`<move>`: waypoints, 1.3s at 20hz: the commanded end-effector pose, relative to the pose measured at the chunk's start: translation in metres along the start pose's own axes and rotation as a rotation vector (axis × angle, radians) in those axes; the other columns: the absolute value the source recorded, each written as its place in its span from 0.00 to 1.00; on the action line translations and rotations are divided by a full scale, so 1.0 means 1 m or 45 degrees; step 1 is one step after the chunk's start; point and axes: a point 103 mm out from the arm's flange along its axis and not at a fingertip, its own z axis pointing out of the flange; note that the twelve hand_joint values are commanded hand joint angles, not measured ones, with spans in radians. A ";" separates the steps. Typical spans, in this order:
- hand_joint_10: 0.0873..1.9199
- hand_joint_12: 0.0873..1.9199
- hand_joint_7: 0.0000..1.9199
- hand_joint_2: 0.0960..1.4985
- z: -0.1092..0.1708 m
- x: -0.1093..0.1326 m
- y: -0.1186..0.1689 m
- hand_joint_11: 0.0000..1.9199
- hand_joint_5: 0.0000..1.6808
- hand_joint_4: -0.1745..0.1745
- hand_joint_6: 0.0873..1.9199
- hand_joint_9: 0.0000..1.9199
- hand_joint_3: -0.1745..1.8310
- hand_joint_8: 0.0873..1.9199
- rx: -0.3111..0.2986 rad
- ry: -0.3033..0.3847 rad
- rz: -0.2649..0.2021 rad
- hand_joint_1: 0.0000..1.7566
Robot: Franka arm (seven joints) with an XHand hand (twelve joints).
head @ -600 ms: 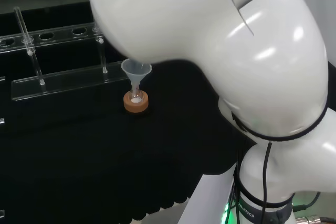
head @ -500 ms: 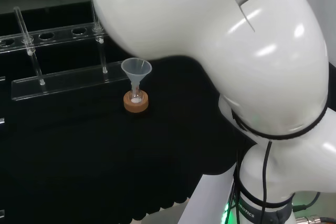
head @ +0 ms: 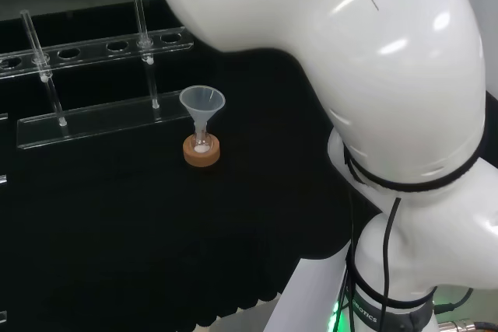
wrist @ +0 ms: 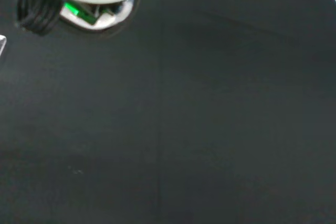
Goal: Put the weighing funnel back on the table.
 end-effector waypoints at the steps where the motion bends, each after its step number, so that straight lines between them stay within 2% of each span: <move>1: 0.01 0.43 0.39 0.35 0.003 -0.016 0.018 0.54 0.82 1.00 0.22 0.62 0.44 0.28 0.012 0.012 -0.003 0.66; 8: 0.01 0.43 0.39 0.35 0.017 -0.030 0.045 0.54 0.82 1.00 0.22 0.62 0.44 0.28 0.045 0.036 -0.009 0.66; 12: 0.01 0.43 0.39 0.35 0.034 -0.032 0.067 0.54 0.82 1.00 0.22 0.62 0.44 0.28 0.069 0.056 -0.031 0.66; 26: 0.01 0.43 0.38 0.35 0.119 0.008 0.142 0.54 0.82 1.00 0.23 0.62 0.44 0.28 0.156 0.056 -0.121 0.66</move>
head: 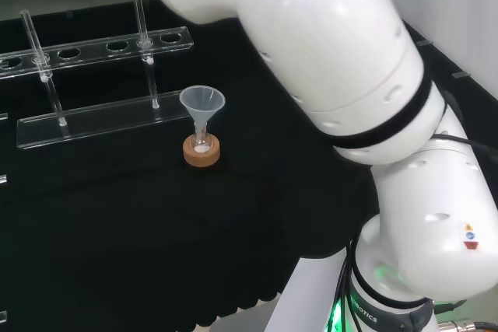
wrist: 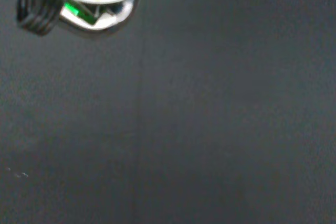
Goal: Put the weighing funnel back on the table.
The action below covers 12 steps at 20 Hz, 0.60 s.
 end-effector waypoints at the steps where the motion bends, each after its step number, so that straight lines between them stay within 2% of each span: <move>1: 0.01 0.43 0.38 0.35 0.042 0.031 0.057 0.54 0.82 1.00 0.23 0.62 0.44 0.28 0.019 0.016 -0.091 0.66; 4: 0.01 0.43 0.38 0.35 0.056 0.035 0.068 0.54 0.82 1.00 0.23 0.62 0.44 0.28 0.037 0.027 -0.112 0.66; 12: 0.01 0.43 0.38 0.35 0.090 0.043 0.085 0.54 0.82 1.00 0.23 0.61 0.44 0.28 0.068 0.057 -0.110 0.66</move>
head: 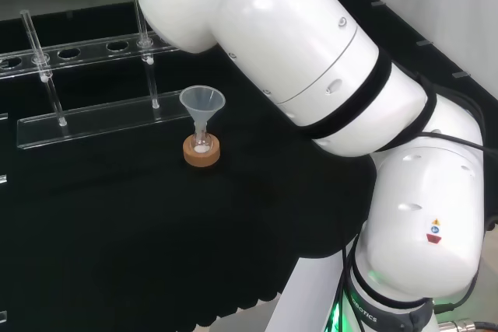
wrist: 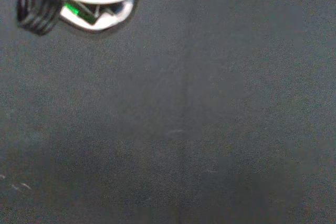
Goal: Put the weighing funnel back on the table.
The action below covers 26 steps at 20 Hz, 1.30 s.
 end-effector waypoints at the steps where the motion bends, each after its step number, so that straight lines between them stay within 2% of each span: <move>1: 0.01 0.43 0.38 0.35 0.028 0.008 0.016 0.54 0.82 1.00 0.23 0.61 0.44 0.28 0.001 0.036 -0.016 0.66; 11: 0.01 0.44 0.38 0.35 0.057 0.019 0.034 0.54 0.82 1.00 0.23 0.62 0.44 0.28 0.003 0.042 -0.029 0.66; 19: 0.01 0.44 0.38 0.35 0.068 0.016 0.043 0.54 0.82 1.00 0.23 0.62 0.44 0.29 0.019 0.039 -0.029 0.66; 26: 0.01 0.44 0.38 0.35 0.075 0.023 0.055 0.54 0.82 1.00 0.23 0.62 0.44 0.29 0.039 0.022 -0.044 0.66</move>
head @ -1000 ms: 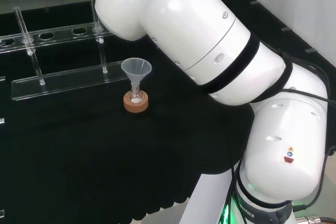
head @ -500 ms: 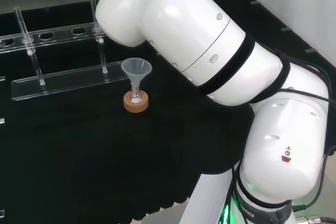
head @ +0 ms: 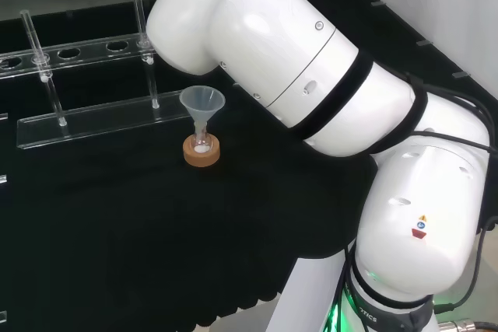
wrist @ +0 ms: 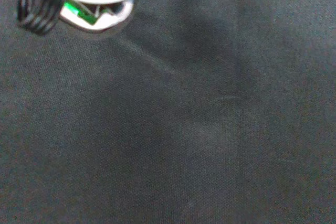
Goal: Put the weighing funnel back on the table.
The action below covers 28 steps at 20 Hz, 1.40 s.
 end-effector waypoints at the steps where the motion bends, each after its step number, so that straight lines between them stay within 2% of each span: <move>1: 0.01 0.44 0.38 0.36 0.009 0.007 0.011 0.54 0.82 1.00 0.23 0.62 0.44 0.29 0.021 -0.012 -0.011 0.66; 6: 0.01 0.44 0.38 0.36 0.013 0.016 0.017 0.54 0.82 1.00 0.23 0.62 0.44 0.29 0.022 -0.044 -0.017 0.66; 14: 0.01 0.44 0.38 0.36 0.013 0.015 0.017 0.54 0.82 1.00 0.23 0.62 0.44 0.29 0.019 -0.050 -0.028 0.66; 17: 0.00 0.44 0.37 0.41 0.012 0.017 0.014 0.54 0.79 1.00 0.25 0.61 0.38 0.29 -0.008 -0.035 -0.036 0.65; 18: 0.00 0.44 0.35 0.47 0.011 0.017 0.013 0.53 0.75 1.00 0.28 0.60 0.32 0.30 -0.021 -0.027 -0.040 0.63; 20: 0.00 0.47 0.29 0.46 0.009 0.017 0.010 0.49 0.56 0.66 0.31 0.57 0.28 0.31 -0.034 -0.009 -0.050 0.59; 21: 0.00 0.49 0.26 0.44 0.008 0.017 0.008 0.45 0.44 0.55 0.30 0.54 0.29 0.31 -0.034 -0.005 -0.055 0.57; 22: 0.00 0.52 0.23 0.42 0.007 0.017 0.007 0.42 0.35 0.50 0.27 0.52 0.30 0.31 -0.031 -0.003 -0.061 0.55; 25: 0.00 0.59 0.14 0.38 0.005 0.017 0.004 0.31 0.20 0.47 0.16 0.44 0.33 0.30 -0.004 -0.008 -0.082 0.51; 28: 0.00 0.65 0.08 0.36 0.003 0.016 -0.001 0.21 0.15 0.49 0.05 0.37 0.33 0.29 0.003 -0.005 -0.094 0.47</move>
